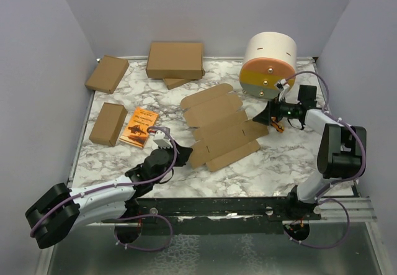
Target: Fold the paper box
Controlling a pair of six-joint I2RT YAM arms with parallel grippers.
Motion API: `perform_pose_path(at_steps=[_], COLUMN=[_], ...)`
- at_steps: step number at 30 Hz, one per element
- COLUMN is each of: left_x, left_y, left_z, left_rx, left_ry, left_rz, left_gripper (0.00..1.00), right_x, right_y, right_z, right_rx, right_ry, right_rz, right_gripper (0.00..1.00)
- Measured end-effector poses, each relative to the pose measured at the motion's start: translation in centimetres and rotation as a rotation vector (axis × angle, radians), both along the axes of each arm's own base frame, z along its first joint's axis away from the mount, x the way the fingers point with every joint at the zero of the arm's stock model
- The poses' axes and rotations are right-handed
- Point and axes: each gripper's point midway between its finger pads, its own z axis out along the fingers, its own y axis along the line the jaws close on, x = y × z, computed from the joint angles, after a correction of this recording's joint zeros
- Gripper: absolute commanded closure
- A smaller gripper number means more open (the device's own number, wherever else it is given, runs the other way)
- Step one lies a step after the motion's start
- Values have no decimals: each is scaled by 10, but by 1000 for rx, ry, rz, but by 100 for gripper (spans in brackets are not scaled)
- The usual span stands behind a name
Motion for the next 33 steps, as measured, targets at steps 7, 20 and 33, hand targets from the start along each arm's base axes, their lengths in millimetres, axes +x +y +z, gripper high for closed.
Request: perform_pose_path(at_steps=[7,20,33], left_x=[-1,-4,-4], left_y=[2,4,6], left_z=[-2,3,7], left_rx=[34,23,12], left_ry=[-23,-50,-69], left_rz=[-14,-22,-21], left_gripper=[100,100,100], right_x=[-2,-1,-14], right_y=[-4,-12,-20], right_z=[-25,-25,-26], right_rx=[-31,-79,-28], right_ry=[65,60,71], right_rz=[-8,-12,30], right_gripper=[34,29,36])
